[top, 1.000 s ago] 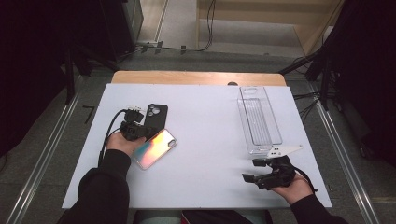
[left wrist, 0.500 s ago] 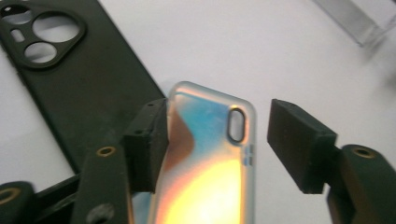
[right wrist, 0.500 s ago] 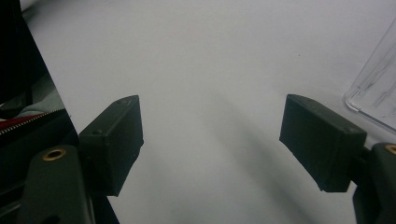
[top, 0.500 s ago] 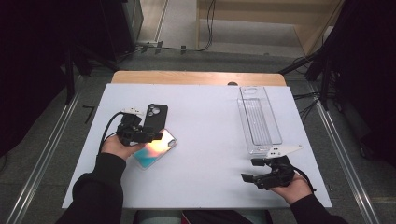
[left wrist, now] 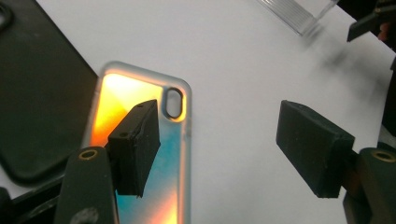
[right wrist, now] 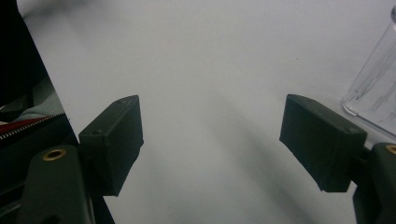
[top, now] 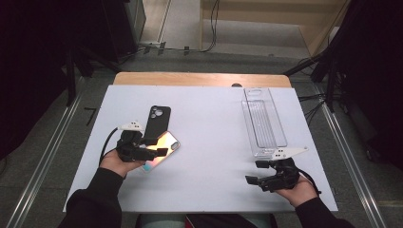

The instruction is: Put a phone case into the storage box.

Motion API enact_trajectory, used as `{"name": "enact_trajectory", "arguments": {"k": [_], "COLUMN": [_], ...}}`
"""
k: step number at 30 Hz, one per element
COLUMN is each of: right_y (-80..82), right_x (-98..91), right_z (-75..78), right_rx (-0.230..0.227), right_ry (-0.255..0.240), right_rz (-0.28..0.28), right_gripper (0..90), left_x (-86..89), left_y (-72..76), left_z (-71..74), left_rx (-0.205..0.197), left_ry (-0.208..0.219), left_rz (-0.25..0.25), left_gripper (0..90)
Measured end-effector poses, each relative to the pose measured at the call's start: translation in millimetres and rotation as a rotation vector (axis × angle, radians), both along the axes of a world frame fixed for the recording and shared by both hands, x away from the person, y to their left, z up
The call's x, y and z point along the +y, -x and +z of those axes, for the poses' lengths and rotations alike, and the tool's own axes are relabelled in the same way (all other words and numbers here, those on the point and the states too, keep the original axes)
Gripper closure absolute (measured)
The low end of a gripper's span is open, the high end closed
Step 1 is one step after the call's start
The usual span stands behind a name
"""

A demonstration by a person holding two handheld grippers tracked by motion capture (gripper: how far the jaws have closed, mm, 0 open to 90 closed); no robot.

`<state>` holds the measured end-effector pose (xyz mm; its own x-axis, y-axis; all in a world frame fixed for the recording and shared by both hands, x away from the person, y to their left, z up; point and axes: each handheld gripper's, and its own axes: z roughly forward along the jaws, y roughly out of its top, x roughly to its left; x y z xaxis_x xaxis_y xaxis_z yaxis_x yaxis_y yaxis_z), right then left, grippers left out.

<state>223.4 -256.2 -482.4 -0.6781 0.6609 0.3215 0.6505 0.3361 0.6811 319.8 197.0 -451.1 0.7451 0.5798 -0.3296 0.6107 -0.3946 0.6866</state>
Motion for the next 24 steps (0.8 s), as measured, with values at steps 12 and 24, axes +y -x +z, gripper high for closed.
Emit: {"name": "enact_trajectory", "arguments": {"k": [12,24], "right_y": [-0.4,-4.9], "right_x": [0.0,-2.6], "right_z": [-0.6,-1.7], "right_rx": [0.004,-0.008], "right_ry": [-0.004,-0.007], "right_rz": [0.003,0.038], "right_gripper": [19.5,19.5], "left_x": [-0.5,10.0], "left_y": [32.4,53.9], "left_z": [-7.3,-10.1], "left_rx": [-0.024,-0.001], "left_ry": [-0.036,-0.05], "left_rz": [-0.065,-0.065], "left_gripper": [30.4,30.4]}}
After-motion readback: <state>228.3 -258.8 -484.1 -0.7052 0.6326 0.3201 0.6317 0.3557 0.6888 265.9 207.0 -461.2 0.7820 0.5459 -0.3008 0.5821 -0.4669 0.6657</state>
